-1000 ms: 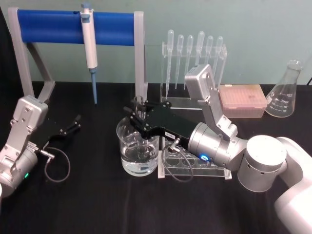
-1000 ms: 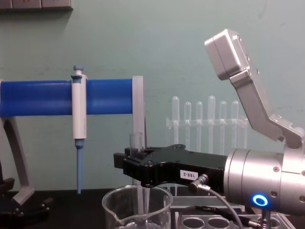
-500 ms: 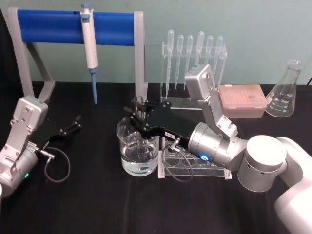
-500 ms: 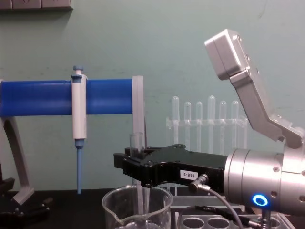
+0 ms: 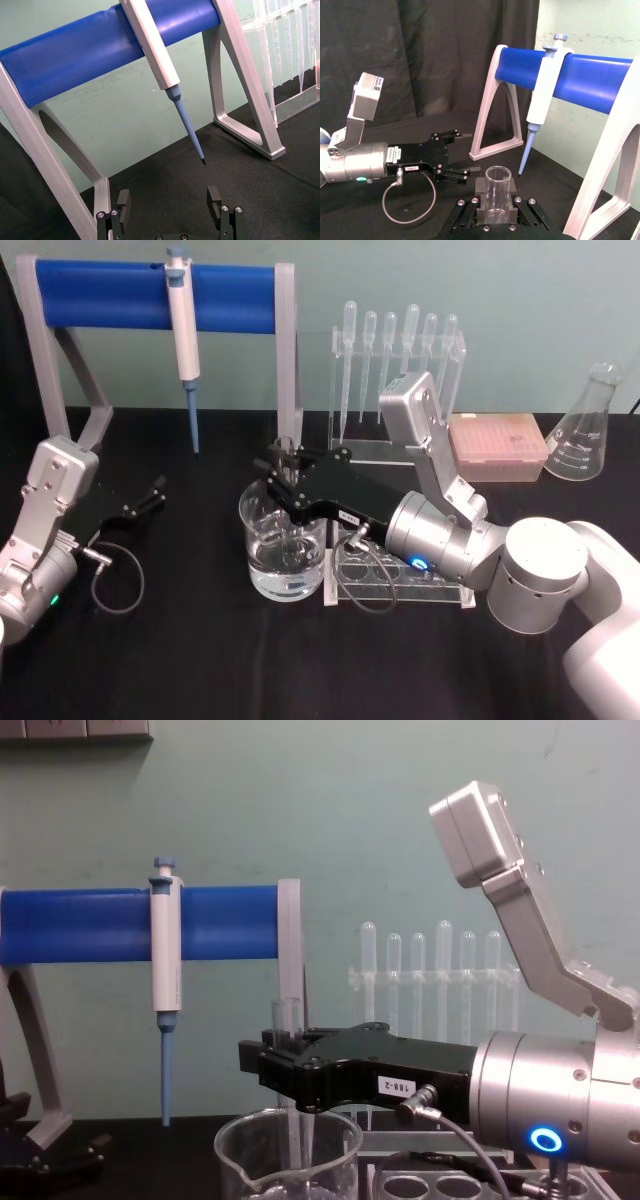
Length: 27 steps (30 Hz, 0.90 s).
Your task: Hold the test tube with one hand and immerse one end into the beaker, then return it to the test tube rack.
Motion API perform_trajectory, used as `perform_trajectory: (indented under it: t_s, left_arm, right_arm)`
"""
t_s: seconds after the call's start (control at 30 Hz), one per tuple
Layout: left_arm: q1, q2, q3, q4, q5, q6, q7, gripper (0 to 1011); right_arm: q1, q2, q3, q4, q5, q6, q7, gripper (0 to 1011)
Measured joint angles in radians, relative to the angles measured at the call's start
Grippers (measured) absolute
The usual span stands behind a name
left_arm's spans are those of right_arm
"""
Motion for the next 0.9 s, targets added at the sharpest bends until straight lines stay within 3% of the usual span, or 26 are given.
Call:
perform_trajectory:
  t_s: [0.9]
  left_arm:
    - [0.0, 0.0, 0.0, 0.0, 0.0, 0.0, 0.0, 1000]
  right_arm:
    - [0.0, 0.0, 0.0, 0.0, 0.0, 0.0, 0.0, 225]
